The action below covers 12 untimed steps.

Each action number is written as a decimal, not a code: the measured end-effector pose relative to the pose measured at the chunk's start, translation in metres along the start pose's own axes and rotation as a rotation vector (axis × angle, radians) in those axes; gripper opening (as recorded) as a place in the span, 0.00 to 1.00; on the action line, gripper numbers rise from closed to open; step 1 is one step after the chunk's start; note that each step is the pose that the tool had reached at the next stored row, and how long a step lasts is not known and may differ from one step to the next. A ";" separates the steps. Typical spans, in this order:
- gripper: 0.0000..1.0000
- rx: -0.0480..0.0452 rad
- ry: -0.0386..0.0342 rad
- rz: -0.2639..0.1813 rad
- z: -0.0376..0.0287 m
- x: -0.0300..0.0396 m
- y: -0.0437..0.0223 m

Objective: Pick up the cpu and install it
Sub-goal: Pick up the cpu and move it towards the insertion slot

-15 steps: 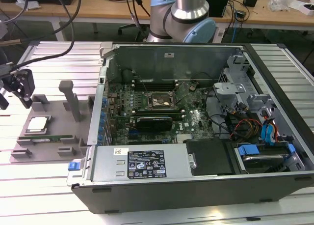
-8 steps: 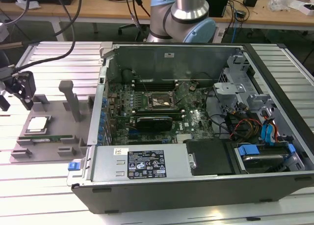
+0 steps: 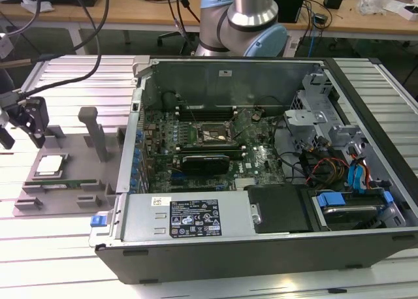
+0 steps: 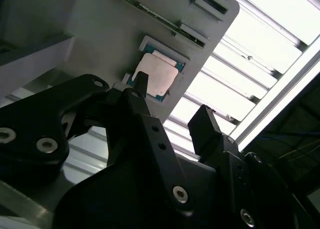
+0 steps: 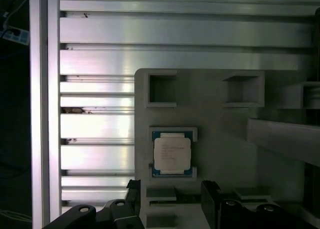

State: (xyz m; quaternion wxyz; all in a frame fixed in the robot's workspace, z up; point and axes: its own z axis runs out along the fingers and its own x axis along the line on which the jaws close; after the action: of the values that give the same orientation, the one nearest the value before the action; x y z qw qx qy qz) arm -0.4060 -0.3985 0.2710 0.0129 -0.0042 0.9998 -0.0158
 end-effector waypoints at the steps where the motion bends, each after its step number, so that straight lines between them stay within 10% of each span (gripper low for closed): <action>1: 0.60 0.0000 0.0000 0.000 0.0006 0.0000 0.0000; 12: 0.60 0.0000 0.0000 0.000 0.0054 0.0000 0.0002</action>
State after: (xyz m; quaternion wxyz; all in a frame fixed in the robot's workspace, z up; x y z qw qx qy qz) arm -0.4058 -0.3985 0.2657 0.0129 -0.0042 0.9998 -0.0158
